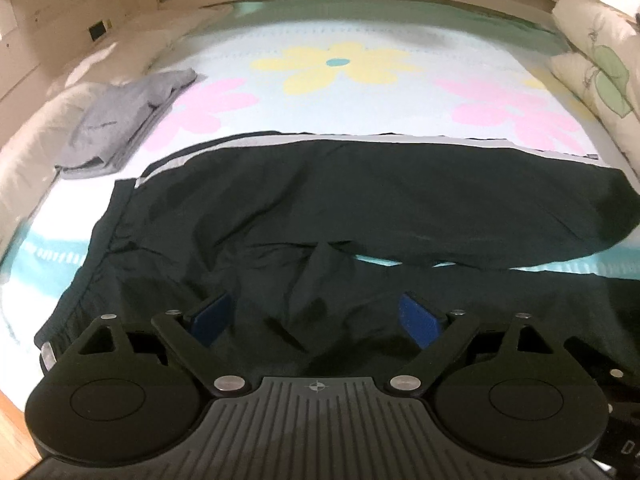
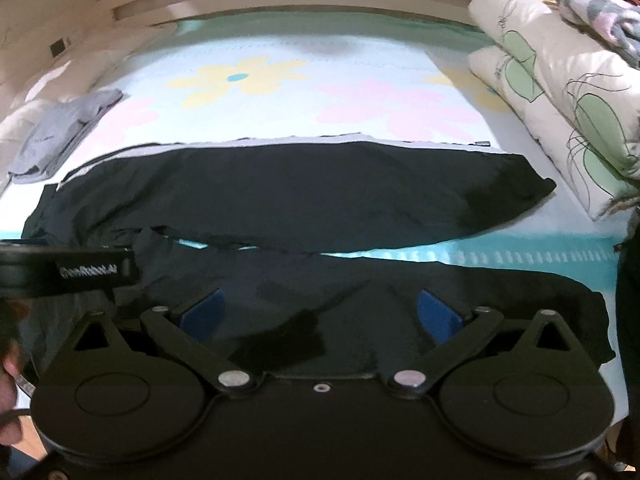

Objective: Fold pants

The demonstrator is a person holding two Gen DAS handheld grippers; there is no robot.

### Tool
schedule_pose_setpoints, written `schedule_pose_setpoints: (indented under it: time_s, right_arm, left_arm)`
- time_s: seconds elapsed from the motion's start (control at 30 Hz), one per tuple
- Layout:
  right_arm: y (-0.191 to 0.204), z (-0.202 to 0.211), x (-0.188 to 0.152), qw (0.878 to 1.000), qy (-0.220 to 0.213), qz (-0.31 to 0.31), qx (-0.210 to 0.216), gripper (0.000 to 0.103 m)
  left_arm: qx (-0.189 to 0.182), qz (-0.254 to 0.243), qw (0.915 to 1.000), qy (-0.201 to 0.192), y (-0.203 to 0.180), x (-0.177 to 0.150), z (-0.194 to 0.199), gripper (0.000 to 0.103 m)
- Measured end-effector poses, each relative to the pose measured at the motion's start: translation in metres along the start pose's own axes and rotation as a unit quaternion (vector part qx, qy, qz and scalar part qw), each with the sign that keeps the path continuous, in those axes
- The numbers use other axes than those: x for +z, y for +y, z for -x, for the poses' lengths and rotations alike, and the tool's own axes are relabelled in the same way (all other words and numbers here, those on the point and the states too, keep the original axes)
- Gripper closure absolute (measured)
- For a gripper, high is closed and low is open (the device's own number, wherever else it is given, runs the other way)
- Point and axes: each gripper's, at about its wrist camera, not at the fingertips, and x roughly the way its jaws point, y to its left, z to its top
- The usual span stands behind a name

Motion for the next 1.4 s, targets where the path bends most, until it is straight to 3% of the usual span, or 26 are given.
schedule_pose_setpoints:
  time_s: [0.13,0.2,0.33,0.43,0.57,0.7,0.97,1.17,1.4]
  right_arm:
    - [-0.002,-0.006,-0.002,1.000,0.000,-0.018,0.008,0.003]
    - [-0.004,-0.011,0.000,1.000,0.010,-0.027,0.010,0.016]
    - [-0.010,-0.026,0.005,0.999,0.040,-0.036,0.002,0.020]
    - [-0.013,-0.036,0.015,0.997,0.066,-0.034,0.001,0.031]
    - [-0.026,-0.057,0.044,0.994,0.097,-0.047,0.002,0.032]
    - [-0.047,-0.093,0.083,0.989,0.120,-0.086,-0.001,0.031]
    - [-0.081,-0.180,0.155,0.977,0.125,-0.169,-0.021,0.031]
    - [-0.085,-0.232,0.182,0.965,0.117,-0.231,-0.032,0.031]
    - [-0.074,-0.275,0.191,0.952,0.143,-0.264,-0.065,0.034]
  left_arm:
    - [0.007,0.002,0.9999,-0.008,0.009,0.004,-0.001,0.020]
    - [0.011,-0.004,0.9998,-0.016,0.012,0.010,-0.002,0.020]
    - [0.002,0.003,1.0000,-0.005,0.019,0.036,-0.014,0.020]
    - [0.008,-0.008,0.9999,-0.008,0.020,0.057,-0.021,0.020]
    - [0.031,-0.007,0.9994,-0.011,0.025,0.071,-0.032,0.019]
    - [-0.012,0.032,0.9988,0.034,0.036,0.077,-0.058,0.020]
    - [0.013,-0.012,0.9998,0.012,0.025,0.081,-0.075,0.020]
    - [0.020,-0.010,0.9997,0.006,0.025,0.091,-0.080,0.020]
    - [0.029,0.002,0.9995,0.008,0.032,0.094,-0.084,0.020]
